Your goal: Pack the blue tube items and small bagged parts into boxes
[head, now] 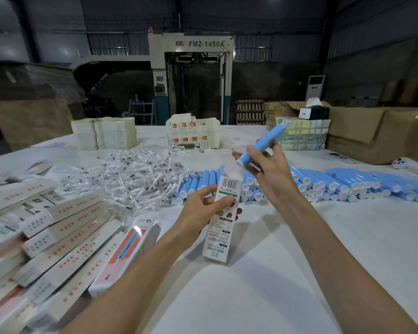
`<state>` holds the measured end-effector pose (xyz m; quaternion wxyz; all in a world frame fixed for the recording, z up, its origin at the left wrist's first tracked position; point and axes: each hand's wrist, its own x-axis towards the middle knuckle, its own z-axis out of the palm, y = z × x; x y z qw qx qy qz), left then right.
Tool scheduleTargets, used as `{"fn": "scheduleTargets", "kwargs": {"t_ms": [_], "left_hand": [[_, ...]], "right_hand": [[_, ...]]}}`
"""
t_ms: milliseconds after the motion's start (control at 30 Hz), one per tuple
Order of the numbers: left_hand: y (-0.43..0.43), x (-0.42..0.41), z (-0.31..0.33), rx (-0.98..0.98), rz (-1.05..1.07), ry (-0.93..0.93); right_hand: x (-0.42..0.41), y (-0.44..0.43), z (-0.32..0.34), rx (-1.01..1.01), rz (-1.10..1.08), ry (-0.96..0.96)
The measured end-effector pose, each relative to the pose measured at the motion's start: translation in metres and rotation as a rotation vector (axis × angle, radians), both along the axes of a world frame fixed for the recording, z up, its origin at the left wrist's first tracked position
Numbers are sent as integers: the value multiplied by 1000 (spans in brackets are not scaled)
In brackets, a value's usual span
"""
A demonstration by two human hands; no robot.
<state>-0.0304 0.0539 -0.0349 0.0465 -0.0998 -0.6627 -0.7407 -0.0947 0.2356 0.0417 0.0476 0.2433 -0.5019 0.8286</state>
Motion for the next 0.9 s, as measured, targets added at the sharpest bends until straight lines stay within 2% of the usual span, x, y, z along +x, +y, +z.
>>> {"fn": "scheduleTargets", "kwargs": {"t_ms": [133, 300, 367, 533, 633, 767, 833, 900], "left_hand": [[0, 0, -1, -14, -10, 25], [-3, -2, -1, -55, 70, 27], [-1, -1, 0, -73, 74, 24], [2, 4, 3, -87, 79, 29], [5, 5, 1, -72, 99, 37], [8, 3, -3, 2, 150, 8], [8, 3, -5, 78, 168, -27], [7, 2, -8, 154, 168, -66]], "right_hand": [[0, -4, 1, 418, -222, 53], [-3, 2, 9, 778, -87, 10], [-2, -1, 14, 850, -104, 34], [-3, -8, 13, 850, -239, 72], [-2, -8, 4, 1078, -368, 149], [8, -5, -12, 1308, -275, 197], [13, -9, -11, 1322, -429, 250], [18, -21, -4, 1204, -621, 380]]}}
